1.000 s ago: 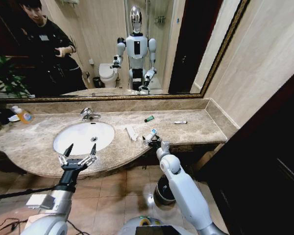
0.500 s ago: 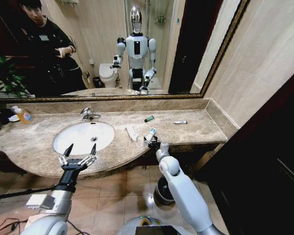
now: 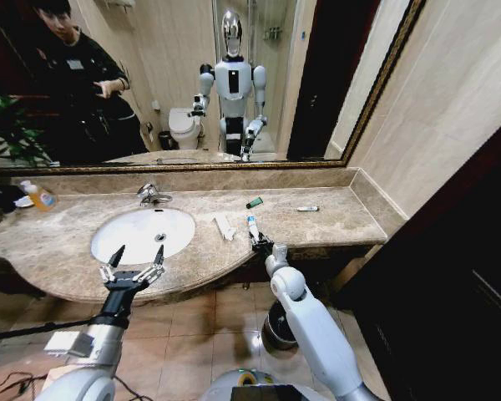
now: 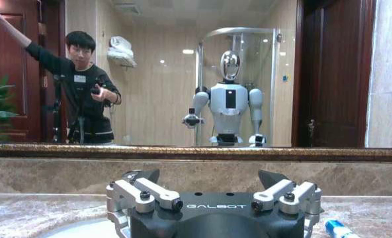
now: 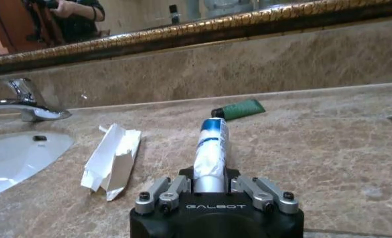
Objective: Pick up the trash from the sink and place it in the trash bin.
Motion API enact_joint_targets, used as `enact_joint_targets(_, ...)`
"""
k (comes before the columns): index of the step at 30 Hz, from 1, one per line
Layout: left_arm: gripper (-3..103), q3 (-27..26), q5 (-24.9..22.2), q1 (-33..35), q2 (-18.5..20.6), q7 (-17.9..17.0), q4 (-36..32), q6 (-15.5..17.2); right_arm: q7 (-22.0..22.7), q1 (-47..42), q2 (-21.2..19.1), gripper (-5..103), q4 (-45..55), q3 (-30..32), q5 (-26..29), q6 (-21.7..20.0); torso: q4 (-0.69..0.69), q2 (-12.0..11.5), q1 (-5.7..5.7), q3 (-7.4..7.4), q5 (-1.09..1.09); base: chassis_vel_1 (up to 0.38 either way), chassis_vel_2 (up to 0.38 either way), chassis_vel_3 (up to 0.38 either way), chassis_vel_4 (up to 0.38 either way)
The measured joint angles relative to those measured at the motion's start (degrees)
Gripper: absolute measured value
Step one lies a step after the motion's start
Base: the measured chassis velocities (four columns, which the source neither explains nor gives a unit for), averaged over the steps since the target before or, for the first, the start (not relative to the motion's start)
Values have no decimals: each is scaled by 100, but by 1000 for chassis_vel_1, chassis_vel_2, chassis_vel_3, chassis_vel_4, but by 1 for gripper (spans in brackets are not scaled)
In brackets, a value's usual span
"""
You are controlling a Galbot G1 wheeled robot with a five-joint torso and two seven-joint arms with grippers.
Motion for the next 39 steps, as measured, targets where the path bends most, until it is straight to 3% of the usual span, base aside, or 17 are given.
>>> enact_joint_targets(13, 100, 0, 0, 0, 0, 0, 0, 0, -36, -593, -405, 26, 941, 257, -34, 115, 0, 0, 0, 0, 0, 0, 0, 0, 0)
enact_joint_targets(25, 100, 0, 0, 0, 0, 0, 0, 0, -413, -1904, -812, 26, 1798, 744, -117, 430, 0, 0, 0, -1, 0, 0, 0, 0, 0)
enact_joint_targets(39, 100, 0, 0, 0, 0, 0, 0, 0, -743, -3417, -672, 26, 1737, 1214, -460, 1496, 0, 1, -1, -1, 0, 0, 0, 0, 0)
